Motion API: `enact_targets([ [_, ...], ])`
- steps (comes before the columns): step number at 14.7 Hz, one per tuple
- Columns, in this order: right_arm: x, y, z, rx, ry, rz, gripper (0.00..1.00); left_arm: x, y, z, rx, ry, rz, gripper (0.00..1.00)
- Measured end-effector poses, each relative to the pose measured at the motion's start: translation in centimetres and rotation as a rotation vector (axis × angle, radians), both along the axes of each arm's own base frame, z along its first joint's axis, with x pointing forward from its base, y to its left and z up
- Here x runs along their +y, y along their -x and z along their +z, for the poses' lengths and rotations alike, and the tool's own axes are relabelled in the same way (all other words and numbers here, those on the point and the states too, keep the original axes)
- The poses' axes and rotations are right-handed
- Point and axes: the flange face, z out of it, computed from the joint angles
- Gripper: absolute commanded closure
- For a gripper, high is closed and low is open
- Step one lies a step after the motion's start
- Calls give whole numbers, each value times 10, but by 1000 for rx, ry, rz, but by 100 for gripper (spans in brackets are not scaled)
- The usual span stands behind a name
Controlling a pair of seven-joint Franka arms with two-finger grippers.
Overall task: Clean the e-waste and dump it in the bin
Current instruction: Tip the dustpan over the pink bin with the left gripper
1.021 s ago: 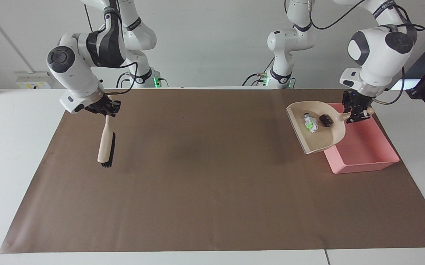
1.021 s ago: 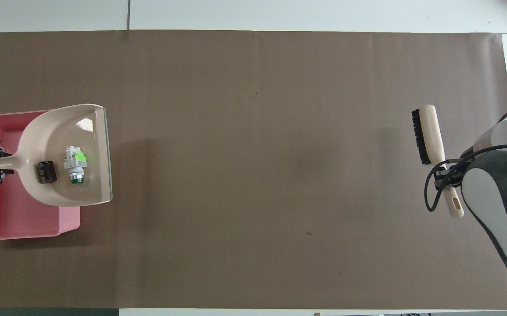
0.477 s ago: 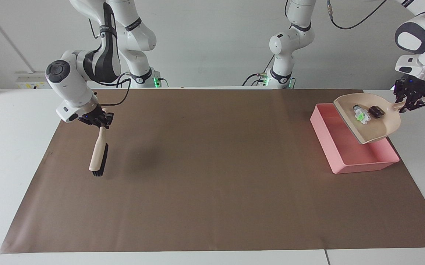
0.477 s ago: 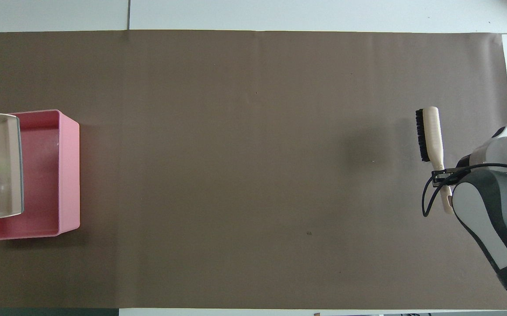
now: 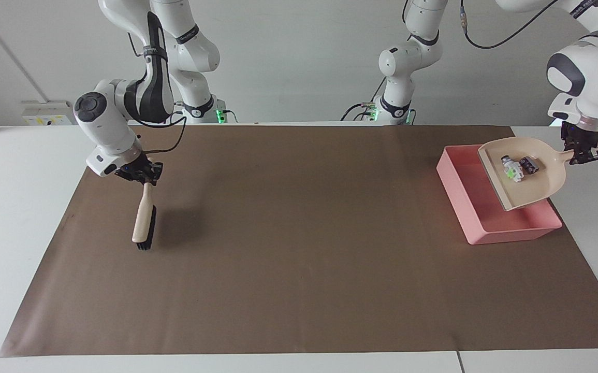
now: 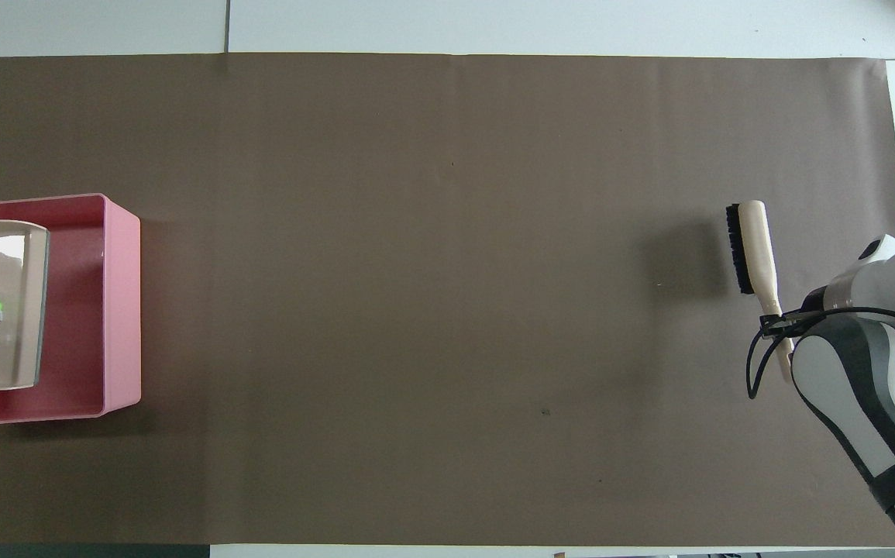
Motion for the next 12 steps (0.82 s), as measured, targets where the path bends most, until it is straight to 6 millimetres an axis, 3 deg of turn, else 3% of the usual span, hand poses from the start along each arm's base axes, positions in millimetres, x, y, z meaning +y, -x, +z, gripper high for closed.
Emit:
enact_targets([
  [3, -18, 6, -4, -5, -24, -19, 100, -29, -6, -16, 23, -96, -21, 100],
  [7, -14, 7, -7, -4, -46, -47, 100, -54, -10, -28, 25, -193, -36, 100],
  [11, -13, 10, -15, -11, -45, -50, 98, -59, -8, -16, 44, -264, -37, 100],
  [12, -12, 11, -16, -13, -45, -53, 89, -60, -8, -4, 40, -276, -26, 100],
])
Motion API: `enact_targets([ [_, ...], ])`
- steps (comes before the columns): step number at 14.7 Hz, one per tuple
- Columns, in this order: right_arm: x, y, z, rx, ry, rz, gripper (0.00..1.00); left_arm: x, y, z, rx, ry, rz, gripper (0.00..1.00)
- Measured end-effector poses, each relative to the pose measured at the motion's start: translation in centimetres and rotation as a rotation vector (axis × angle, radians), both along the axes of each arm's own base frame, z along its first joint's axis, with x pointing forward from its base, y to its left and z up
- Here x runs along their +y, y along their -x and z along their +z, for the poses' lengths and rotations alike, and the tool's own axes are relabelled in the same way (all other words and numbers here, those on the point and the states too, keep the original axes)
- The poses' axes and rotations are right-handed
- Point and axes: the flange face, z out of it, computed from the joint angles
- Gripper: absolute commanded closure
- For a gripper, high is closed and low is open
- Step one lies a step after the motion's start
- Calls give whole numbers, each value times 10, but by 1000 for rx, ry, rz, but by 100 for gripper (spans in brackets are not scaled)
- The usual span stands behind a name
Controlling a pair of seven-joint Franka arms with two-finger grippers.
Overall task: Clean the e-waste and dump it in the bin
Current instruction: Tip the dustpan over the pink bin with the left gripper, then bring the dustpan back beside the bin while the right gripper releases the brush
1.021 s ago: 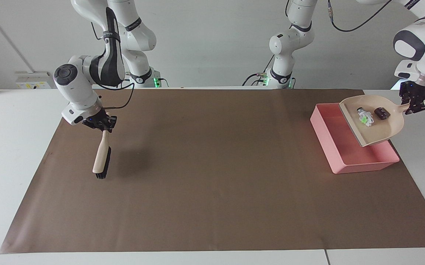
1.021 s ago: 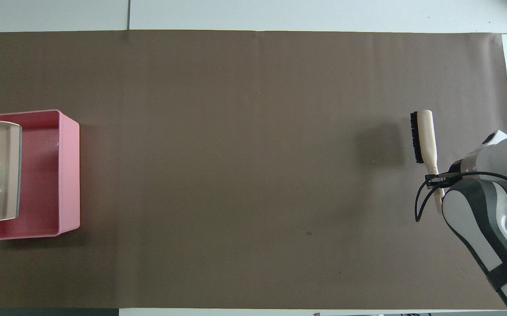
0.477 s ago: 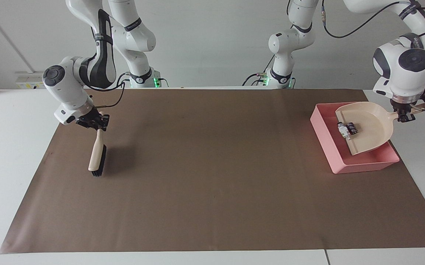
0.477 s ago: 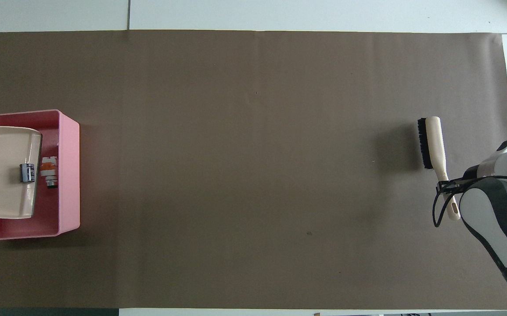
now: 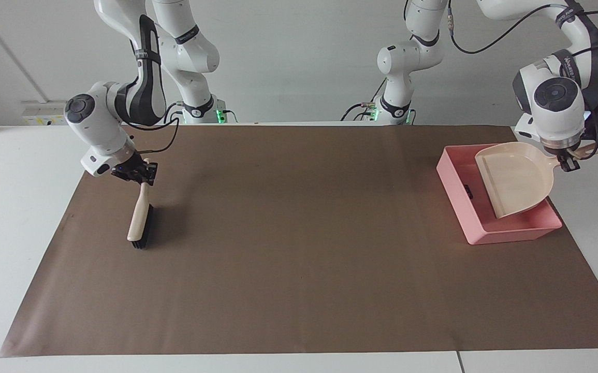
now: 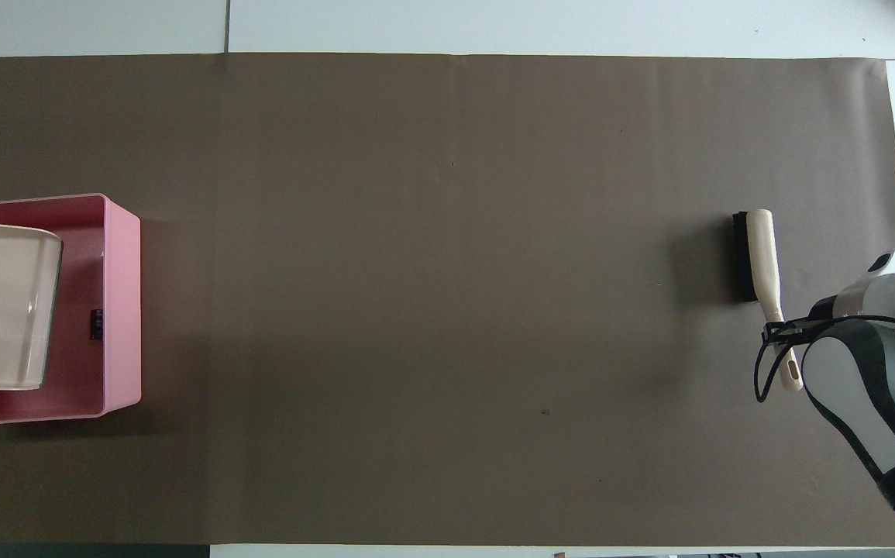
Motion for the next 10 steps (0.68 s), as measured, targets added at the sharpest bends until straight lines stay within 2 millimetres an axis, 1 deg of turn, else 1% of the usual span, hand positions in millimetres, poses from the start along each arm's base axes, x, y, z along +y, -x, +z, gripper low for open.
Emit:
enact_targets([
  [1, 0, 0, 0, -1, 1, -4, 66, -1, 1, 16, -12, -11, 13, 100],
  [3, 0, 0, 0, -1, 1, -8, 0, -11, 6, 45, -40, -24, 17, 100],
  [4, 1, 0, 0, -1, 1, -8, 0, -21, 8, 53, -48, -20, 11, 100],
  [5, 1, 0, 0, -1, 1, -6, 0, -33, 10, 57, -49, -1, 9, 100],
  [6, 4, -2, 1, 1, 1, 0, 0, -45, 11, 57, -48, 35, 9, 100],
  [8, 16, -8, 11, 11, -1, 25, 0, -65, 11, 48, -47, 133, 18, 100],
  [10, 26, -21, 34, 11, 0, 43, 0, -89, 11, 35, -38, 232, 23, 100],
])
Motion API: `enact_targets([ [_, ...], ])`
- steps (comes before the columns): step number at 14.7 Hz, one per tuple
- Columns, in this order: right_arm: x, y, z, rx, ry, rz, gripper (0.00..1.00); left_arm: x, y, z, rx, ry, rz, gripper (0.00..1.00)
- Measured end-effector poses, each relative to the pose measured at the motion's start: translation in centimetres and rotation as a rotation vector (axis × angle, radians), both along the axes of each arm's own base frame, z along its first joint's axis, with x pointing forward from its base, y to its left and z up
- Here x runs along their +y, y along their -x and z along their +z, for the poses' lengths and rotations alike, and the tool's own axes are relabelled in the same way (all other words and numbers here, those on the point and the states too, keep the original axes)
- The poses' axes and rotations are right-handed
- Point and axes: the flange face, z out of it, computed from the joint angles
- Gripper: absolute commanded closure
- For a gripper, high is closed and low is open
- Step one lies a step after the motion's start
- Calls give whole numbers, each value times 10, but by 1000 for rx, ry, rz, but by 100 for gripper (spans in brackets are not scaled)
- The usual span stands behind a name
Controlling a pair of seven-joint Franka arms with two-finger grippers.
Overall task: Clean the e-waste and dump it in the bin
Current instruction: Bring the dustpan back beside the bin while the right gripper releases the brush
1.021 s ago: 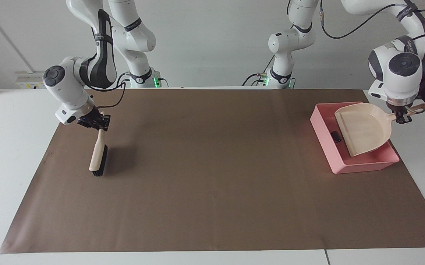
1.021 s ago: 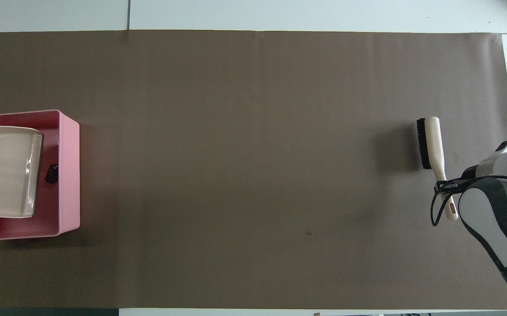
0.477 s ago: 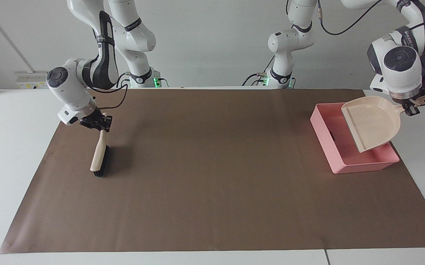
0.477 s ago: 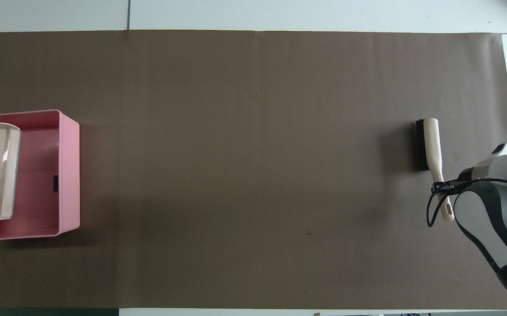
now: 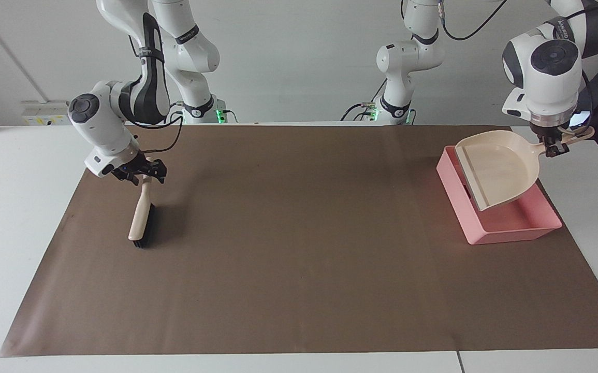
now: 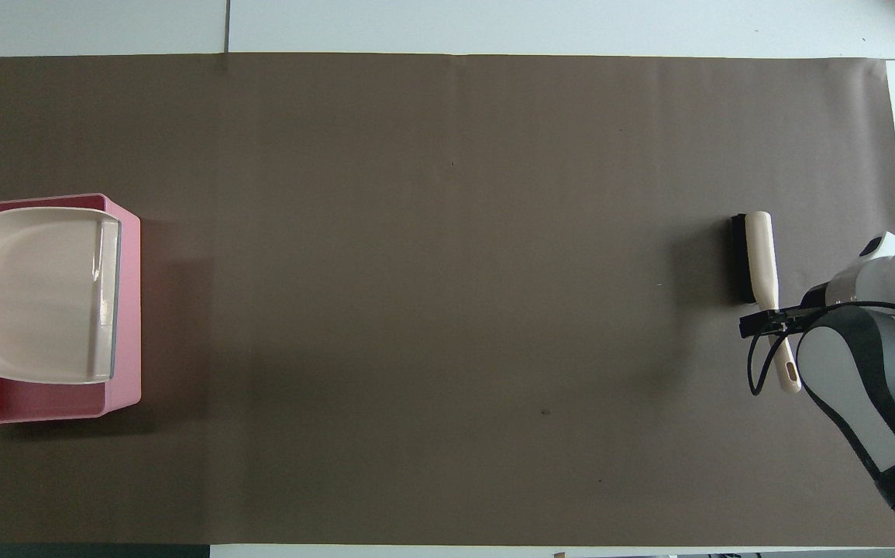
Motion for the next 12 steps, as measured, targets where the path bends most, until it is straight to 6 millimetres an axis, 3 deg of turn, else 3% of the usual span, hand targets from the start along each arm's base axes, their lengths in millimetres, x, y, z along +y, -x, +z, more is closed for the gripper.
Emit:
enact_targets([
  [2, 10, -14, 29, -16, 5, -2, 0, -34, 2, -14, 6, 69, -8, 100],
  [6, 52, -35, 81, -63, 20, -35, 0, -140, 20, -59, -24, 141, -33, 100],
  [8, 71, -41, 103, -86, 24, -57, 0, -179, 33, -86, -36, 151, -36, 100],
  [10, 85, -47, 129, -111, 24, -65, 0, -197, 38, -110, -35, 165, -36, 100],
  [12, 85, -52, 163, -140, 23, -71, 0, -201, 33, -132, -29, 177, -45, 100],
])
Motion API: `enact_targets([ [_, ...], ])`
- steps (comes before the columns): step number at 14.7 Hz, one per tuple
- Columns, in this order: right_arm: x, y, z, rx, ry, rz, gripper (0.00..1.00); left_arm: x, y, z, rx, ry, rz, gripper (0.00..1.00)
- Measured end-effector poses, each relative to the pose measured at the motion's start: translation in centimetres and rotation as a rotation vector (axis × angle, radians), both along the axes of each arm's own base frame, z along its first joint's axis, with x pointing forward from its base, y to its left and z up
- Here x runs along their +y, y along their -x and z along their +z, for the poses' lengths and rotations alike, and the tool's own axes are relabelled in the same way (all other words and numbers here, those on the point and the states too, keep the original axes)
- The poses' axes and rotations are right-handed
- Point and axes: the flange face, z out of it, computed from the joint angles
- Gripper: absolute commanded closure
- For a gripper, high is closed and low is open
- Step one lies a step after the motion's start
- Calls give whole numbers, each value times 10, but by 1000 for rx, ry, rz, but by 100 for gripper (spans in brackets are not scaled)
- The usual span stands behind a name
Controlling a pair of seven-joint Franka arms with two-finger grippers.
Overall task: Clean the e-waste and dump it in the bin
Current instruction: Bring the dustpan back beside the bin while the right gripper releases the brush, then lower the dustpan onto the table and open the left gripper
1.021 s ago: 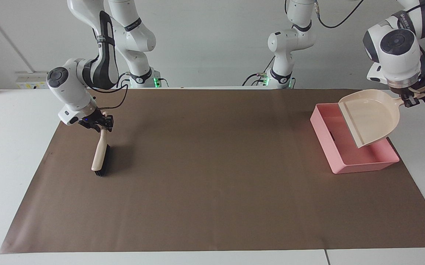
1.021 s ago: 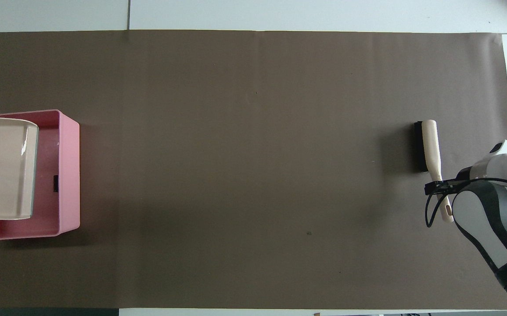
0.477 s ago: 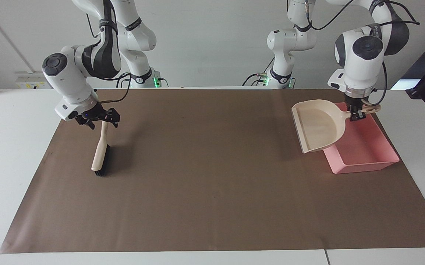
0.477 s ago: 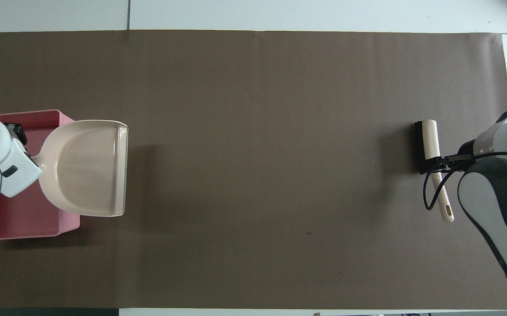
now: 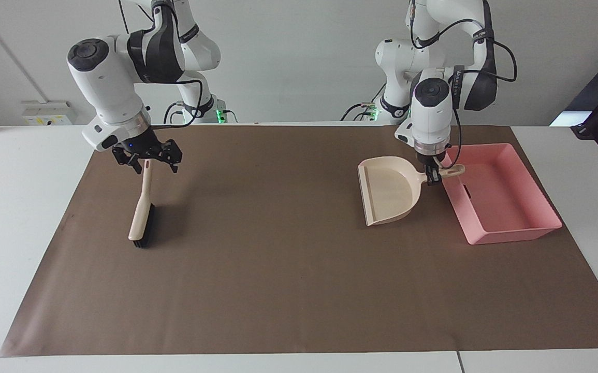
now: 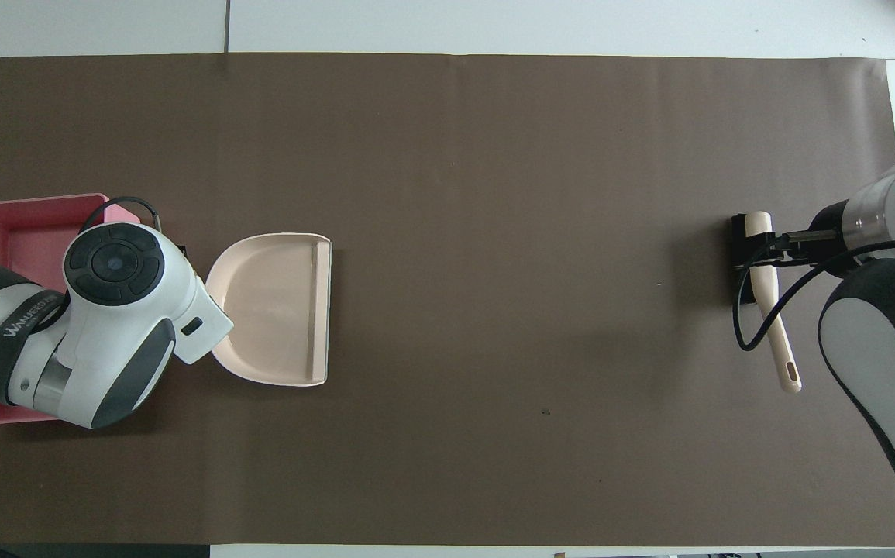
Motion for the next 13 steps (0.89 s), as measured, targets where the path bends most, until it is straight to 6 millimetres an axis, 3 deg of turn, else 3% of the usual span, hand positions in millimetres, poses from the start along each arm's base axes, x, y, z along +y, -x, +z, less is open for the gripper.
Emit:
enact_targets([
  [4, -17, 5, 75, 2, 9, -36, 0, -3, -7, -26, 1, 17, -16, 100],
  [6, -29, 13, 101, 33, 9, -60, 0, -3, -6, -30, 4, 17, -16, 100],
  [8, -39, 16, 111, 44, 8, -79, 0, -2, -4, -34, 6, 19, -17, 99],
  [11, -44, 12, 104, 59, 5, -107, 0, -1, 0, -44, -2, 32, -28, 97],
  [12, -44, 11, 102, 63, 4, -111, 0, -1, 2, -47, -3, 35, -30, 92],
  [13, -44, 10, 101, 66, 2, -113, 0, -1, 3, -48, -4, 37, -31, 78],
])
